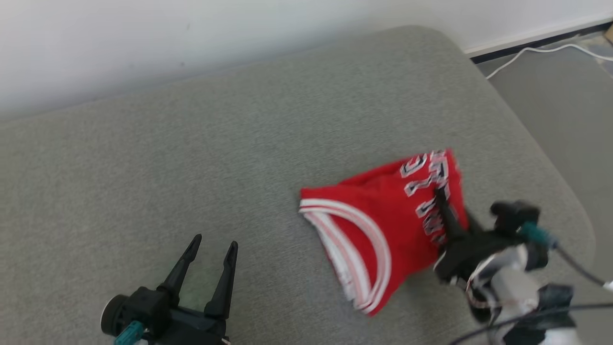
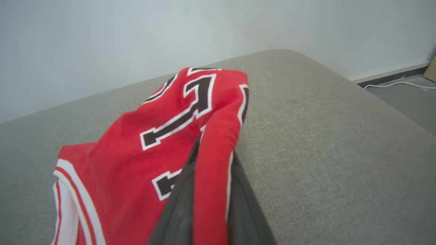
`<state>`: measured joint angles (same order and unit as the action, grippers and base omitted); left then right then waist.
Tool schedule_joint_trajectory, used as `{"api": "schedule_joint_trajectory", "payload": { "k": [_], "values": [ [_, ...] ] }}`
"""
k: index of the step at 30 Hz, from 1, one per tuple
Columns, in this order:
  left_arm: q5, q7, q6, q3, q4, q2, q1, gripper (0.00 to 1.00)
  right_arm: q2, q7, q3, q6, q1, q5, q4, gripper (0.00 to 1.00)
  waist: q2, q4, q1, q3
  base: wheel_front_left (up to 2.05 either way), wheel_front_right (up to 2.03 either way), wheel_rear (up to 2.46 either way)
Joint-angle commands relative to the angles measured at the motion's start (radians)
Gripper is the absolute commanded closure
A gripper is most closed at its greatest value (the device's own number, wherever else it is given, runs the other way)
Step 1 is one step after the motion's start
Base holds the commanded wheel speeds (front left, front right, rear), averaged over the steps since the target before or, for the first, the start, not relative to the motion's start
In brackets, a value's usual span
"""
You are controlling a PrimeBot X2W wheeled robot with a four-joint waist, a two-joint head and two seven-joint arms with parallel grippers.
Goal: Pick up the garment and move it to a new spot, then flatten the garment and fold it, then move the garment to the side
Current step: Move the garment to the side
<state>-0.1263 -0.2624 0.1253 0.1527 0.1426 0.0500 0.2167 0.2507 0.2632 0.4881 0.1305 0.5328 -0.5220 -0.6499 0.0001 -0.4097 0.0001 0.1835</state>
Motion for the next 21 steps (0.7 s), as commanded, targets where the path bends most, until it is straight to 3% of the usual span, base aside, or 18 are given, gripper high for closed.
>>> {"api": "schedule_joint_trajectory", "payload": {
  "k": [1, 5, 13, 21],
  "values": [
    [0.011, -0.003, 0.003, 0.003, -0.012, 0.002, 0.023, 0.0, 0.01, 0.001, -0.04, 0.0, 0.043, 0.02, -0.005, 1.0, -0.0001, 0.058, -0.0001, 0.058, 0.0, 0.0, 0.0],
    [0.025, -0.003, 0.003, 0.009, -0.023, 0.002, 0.031, 0.0, 0.025, 0.001, -0.12, 0.0, 0.115, 0.068, -0.033, 1.0, -0.0001, 0.1, -0.0001, 0.093, 0.0, 0.0, 0.0],
    [0.034, -0.003, 0.004, 0.028, -0.037, 0.003, 0.059, 0.0, 0.115, 0.001, -0.347, 0.0, 0.268, 0.224, -0.184, 1.0, -0.0001, 0.192, -0.0001, 0.157, 0.0, 0.0, 0.0],
    [0.032, -0.003, 0.004, 0.015, -0.051, 0.019, 0.076, 0.0, 0.168, 0.001, -0.526, 0.0, 0.348, 0.364, -0.295, 1.0, -0.0001, 0.228, -0.0001, 0.186, 0.0, 0.0, 0.0]
  ]
}}
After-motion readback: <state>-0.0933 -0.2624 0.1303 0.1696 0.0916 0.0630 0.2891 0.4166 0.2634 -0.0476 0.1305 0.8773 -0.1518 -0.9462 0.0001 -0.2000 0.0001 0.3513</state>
